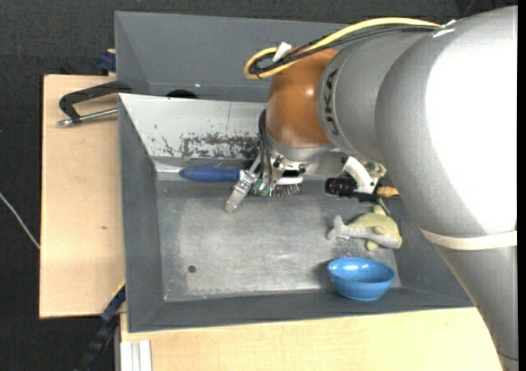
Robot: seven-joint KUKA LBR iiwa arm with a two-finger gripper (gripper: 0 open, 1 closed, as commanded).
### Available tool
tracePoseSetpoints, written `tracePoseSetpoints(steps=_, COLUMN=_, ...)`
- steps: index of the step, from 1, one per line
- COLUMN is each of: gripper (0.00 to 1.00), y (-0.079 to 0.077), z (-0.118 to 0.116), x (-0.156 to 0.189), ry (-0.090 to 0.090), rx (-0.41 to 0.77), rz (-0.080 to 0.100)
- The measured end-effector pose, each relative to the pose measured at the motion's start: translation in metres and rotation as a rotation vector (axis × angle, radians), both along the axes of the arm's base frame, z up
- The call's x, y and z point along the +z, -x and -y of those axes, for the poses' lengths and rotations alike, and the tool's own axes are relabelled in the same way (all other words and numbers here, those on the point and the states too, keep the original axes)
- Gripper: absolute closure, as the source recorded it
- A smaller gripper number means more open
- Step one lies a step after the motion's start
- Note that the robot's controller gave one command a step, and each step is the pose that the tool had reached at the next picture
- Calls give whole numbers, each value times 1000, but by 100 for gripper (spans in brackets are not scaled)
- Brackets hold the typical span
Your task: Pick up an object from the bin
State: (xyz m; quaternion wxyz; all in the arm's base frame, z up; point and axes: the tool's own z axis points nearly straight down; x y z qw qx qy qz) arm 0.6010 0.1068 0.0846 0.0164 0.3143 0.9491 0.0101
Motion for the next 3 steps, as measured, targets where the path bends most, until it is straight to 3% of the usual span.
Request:
tracePoseSetpoints(steps=1, gripper=0, y=6, z=-5, x=1, ry=-12, rx=-197, rz=12)
tracePoseSetpoints(steps=2, gripper=0, y=14, z=-6, x=1, ry=-13, rx=-253, rz=20)
tracePoseSetpoints(steps=3, gripper=100, y=11, z=1, x=4, ry=-5, rx=-262, rz=36)
